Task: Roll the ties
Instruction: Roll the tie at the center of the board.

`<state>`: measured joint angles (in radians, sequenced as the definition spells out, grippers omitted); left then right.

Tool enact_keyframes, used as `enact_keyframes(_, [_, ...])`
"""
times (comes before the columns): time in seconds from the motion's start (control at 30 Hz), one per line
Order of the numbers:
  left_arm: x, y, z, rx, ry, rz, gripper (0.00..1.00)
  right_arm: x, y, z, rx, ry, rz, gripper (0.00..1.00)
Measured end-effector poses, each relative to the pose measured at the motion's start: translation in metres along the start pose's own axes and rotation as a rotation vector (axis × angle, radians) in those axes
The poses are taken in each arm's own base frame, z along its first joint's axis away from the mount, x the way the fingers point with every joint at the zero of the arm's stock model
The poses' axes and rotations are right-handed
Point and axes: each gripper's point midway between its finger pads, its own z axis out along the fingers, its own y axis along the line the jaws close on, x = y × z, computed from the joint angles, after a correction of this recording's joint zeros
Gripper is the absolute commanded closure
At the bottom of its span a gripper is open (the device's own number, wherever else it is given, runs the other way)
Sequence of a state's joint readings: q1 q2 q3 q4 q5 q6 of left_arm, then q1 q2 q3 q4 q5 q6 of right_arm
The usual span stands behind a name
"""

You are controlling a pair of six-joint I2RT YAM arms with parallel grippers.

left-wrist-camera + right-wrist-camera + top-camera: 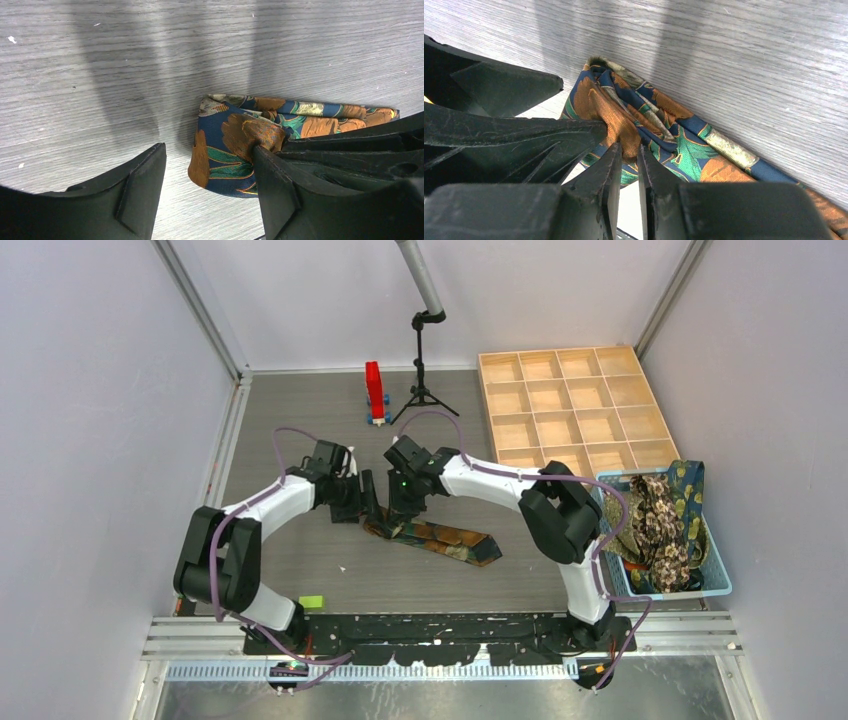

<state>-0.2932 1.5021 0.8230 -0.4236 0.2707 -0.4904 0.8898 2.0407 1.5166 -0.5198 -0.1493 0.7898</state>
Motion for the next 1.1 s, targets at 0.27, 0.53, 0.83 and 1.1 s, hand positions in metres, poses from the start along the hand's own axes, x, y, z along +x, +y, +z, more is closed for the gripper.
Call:
enact_keyframes(0.27, [-0.004, -0.004, -0.004, 0.012, -0.023, 0.000, 0.35, -0.002, 0.007, -0.015, -0.011, -0.008, -0.013, 0.71])
enact_keyframes(0.53, [-0.010, -0.009, -0.014, 0.027, -0.059, 0.010, 0.35, 0.014, 0.023, -0.042, -0.061, -0.026, -0.049, 0.72])
enact_keyframes(0.83, [-0.017, -0.017, -0.032, 0.049, -0.122, 0.029, 0.31, 0.035, 0.010, -0.035, -0.034, 0.020, -0.062, 0.72])
enact_keyframes(1.1, [-0.012, -0.013, -0.038, 0.043, -0.144, 0.039, 0.30, 0.032, 0.013, -0.035, -0.042, 0.012, -0.064, 0.73])
